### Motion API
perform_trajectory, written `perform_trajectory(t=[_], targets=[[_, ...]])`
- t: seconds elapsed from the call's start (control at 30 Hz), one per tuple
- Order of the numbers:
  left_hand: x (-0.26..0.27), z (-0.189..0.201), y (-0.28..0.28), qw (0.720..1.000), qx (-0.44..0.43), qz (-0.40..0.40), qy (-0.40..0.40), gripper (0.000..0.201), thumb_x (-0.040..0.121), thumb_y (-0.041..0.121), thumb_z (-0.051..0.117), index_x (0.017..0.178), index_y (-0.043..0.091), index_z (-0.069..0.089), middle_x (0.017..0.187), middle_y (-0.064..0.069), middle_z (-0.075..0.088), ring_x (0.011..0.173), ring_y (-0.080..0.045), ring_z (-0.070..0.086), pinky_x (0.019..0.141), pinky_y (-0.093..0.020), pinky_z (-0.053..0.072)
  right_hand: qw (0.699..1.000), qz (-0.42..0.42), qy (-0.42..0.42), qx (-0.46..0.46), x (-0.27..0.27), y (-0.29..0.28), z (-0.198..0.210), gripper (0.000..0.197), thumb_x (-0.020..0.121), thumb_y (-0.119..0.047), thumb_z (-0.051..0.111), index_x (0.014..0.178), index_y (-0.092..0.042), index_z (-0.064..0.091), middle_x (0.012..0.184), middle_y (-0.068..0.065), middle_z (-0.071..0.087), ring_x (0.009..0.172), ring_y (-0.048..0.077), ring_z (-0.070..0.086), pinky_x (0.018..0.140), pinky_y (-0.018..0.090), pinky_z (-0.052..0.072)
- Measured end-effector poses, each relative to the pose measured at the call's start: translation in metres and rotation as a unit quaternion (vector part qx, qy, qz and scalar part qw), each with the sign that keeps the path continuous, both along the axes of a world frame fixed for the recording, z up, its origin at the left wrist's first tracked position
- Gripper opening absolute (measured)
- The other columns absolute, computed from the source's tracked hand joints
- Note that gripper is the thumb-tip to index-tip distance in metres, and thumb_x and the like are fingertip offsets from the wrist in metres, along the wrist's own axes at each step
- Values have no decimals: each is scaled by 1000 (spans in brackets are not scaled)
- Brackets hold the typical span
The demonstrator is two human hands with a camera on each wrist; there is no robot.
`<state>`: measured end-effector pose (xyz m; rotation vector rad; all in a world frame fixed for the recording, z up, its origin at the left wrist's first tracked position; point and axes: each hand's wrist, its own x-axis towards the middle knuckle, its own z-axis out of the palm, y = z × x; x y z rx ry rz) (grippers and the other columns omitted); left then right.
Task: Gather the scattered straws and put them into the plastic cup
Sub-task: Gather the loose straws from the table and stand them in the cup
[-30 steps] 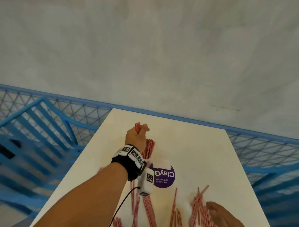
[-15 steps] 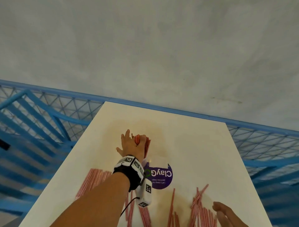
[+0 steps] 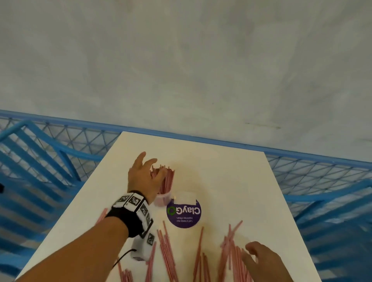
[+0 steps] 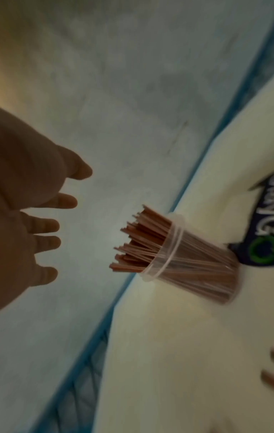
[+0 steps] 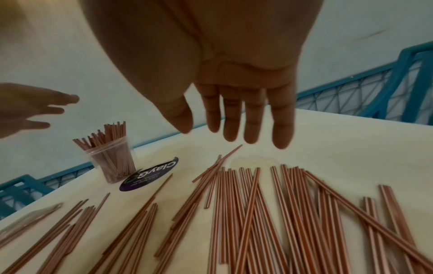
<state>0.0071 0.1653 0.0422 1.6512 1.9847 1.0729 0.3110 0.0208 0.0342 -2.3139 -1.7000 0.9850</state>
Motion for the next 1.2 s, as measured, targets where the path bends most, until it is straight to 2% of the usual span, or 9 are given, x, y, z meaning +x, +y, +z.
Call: perform_trajectory(t=[0.1,0.2,0.27,0.4,0.6,0.73,0.9,1.0,1.2], targets=[[20,2,-36,993,-28,-84,73,37,87,39,61,117,18,61,129,3,46,113,-16,50,98,-29,42,997,-28,-54,-55,4,3,-8,29,86,-55,49,100,-29,48,109,-4,57,102,12,54,88,23,42],[48,-10,-74,967,-147,-137,157,29,90,50,48,101,25,57,103,6,55,90,-14,56,80,-29,48,993,-34,-66,-95,5,-4,-19,56,85,-60,46,124,-20,42,129,4,49,120,21,49,98,30,40],[62,-25,-95,939,-222,-142,221,40,92,56,40,112,24,53,112,3,57,100,-17,58,84,-31,46,988,-54,-84,-115,7,-9,-27,69,84,-63,45,132,-15,35,137,8,42,125,25,46,102,34,38],[70,-44,-124,898,-320,-93,286,60,92,62,33,130,16,41,129,-3,50,116,-23,54,91,-34,44,981,-85,-119,-127,17,-19,-34,75,81,-69,43,128,-11,37,131,8,47,120,25,51,99,35,42],[73,-66,-132,888,-389,-68,237,54,88,58,49,120,14,52,121,-4,59,109,-23,59,87,-32,47,984,-88,-113,-106,16,-24,-50,75,78,-68,48,123,-9,41,124,9,54,111,27,57,93,36,47],[83,-78,-133,892,-397,-46,211,55,88,48,58,124,8,48,126,-10,54,113,-27,57,90,-32,47,986,-52,-114,-114,4,-24,-57,75,84,-60,49,132,-4,35,132,11,50,116,28,55,94,37,47],[88,-81,-127,896,-405,-21,183,40,89,29,63,119,5,55,124,-11,60,113,-27,59,90,-31,48,992,-51,-76,-87,-6,-14,-67,25,86,-28,55,99,-8,56,95,6,67,74,19,65,66,31,56],[91,-81,-124,891,-416,-15,180,28,92,18,58,116,5,60,121,-11,64,112,-26,62,87,-29,50,993,-38,-73,-89,-9,-9,-66,11,87,-19,54,92,-10,49,83,0,57,63,13,53,47,22,38],[96,-82,-118,901,-412,3,135,12,90,17,61,90,5,62,115,-11,66,106,-26,64,72,-23,44,993,-41,-69,-88,-15,-2,-63,20,86,-22,55,102,-12,47,96,2,58,78,19,56,63,27,45]])
